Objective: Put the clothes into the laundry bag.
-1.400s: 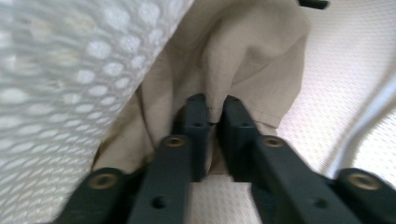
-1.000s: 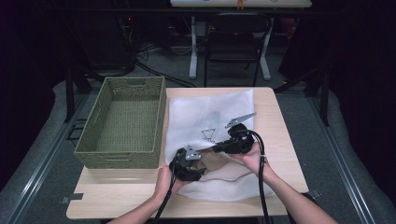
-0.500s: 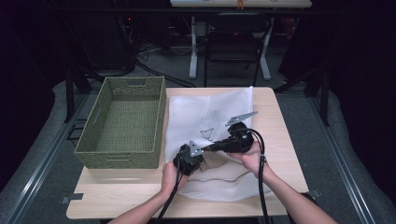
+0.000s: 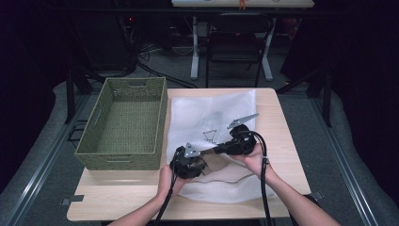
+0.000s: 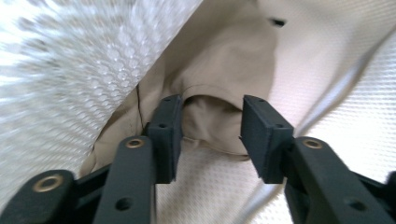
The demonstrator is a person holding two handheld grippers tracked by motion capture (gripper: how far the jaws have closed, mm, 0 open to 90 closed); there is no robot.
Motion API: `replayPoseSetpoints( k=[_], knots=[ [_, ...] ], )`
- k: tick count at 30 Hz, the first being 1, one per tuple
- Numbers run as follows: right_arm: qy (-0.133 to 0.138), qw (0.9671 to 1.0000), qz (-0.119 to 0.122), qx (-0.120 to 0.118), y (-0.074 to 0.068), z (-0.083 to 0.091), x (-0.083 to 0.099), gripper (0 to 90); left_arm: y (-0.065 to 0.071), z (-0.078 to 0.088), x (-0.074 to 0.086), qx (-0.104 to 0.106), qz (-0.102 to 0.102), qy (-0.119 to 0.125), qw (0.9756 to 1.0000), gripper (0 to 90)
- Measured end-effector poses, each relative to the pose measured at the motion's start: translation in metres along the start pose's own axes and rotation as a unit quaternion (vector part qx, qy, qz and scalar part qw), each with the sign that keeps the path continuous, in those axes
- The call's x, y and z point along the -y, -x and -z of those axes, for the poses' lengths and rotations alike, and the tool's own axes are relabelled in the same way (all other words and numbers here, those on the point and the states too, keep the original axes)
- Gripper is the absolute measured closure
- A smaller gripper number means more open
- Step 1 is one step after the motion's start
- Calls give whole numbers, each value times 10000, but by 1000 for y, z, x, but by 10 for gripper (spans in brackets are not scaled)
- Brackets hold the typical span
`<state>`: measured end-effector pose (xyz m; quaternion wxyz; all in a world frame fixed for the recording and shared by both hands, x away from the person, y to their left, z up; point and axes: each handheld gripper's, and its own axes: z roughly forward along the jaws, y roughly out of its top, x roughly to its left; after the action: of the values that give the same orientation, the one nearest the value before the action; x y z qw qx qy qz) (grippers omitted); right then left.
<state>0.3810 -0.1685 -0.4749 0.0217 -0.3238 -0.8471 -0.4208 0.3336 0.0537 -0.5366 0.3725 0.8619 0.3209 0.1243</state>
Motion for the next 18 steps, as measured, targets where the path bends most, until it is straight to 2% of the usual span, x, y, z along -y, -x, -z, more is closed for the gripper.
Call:
replayPoseSetpoints(
  k=[1,3,4,5,6,8,11,18],
  knots=[
    [22,10000,-12,6,0,0,0,856,2,5,-1,-63,-73,29,9999,557],
    [27,10000,-31,-3,1,1,-1,855,2,13,-2,-100,-102,109,9998,530],
    [33,10000,-33,-5,1,1,-1,854,1,17,-2,-181,-108,143,9997,505],
    [30,10000,-29,-1,1,1,-1,854,0,20,-2,-278,-93,209,9994,469],
    [30,10000,-29,-1,1,1,-1,854,-1,23,-2,-312,-102,210,9992,469],
    [44,10000,-39,-4,1,1,-2,853,-4,27,-2,-458,-31,365,9983,446],
    [21,10000,-49,-7,1,1,-2,851,-4,29,-2,-540,-52,374,9978,430],
    [-36,10000,-70,-25,0,-1,-5,845,-8,32,-2,-898,-100,519,9946,410]
  ],
)
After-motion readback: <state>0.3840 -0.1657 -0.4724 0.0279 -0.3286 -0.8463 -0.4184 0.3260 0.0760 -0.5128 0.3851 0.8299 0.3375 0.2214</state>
